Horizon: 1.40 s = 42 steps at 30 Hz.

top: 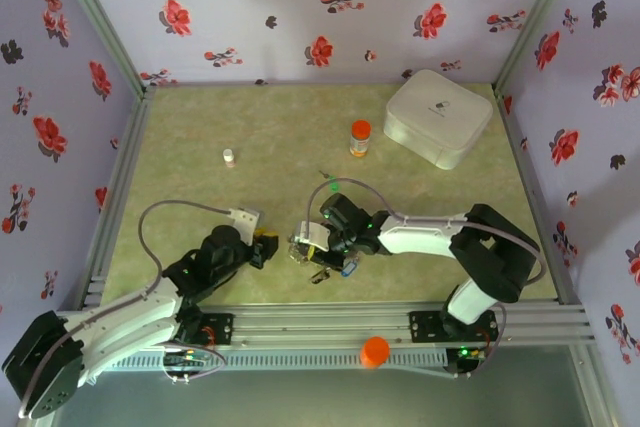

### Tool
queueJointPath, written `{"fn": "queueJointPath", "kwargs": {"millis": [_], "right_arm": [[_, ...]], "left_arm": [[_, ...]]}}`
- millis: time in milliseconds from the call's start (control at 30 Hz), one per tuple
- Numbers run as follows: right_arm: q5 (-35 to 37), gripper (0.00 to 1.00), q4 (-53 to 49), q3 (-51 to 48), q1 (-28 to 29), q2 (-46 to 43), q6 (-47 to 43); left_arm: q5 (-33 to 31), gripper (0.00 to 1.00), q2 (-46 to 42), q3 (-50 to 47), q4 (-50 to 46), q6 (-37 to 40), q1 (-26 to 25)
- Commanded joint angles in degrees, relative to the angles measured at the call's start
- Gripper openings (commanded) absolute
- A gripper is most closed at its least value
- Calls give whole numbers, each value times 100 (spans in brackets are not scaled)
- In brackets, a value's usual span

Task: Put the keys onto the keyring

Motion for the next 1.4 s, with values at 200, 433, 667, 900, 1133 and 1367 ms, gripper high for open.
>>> {"fn": "queueJointPath", "kwargs": {"millis": [200, 433, 667, 900, 1133, 1367], "right_arm": [[57, 0, 476, -86, -31, -113, 246], [47, 0, 510, -78, -30, -102, 300], [-34, 0, 575, -72, -28, -102, 321], [-89, 0, 659, -124, -31, -145, 270], [-192, 0, 616, -143, -30, -155, 239], [-364, 0, 668, -155, -19, -183, 266]], "left_arm": [[820, 34, 825, -287, 1242, 81, -408], [956, 32, 1332, -400, 1692, 37, -636], [1268, 33, 1778, -379, 2151, 529, -681], [1542, 27, 2355, -417, 2764, 1333, -681], [1558, 24, 2871, -451, 3434, 1657, -682], [1548, 23, 3303, -454, 4029, 1816, -681]]}}
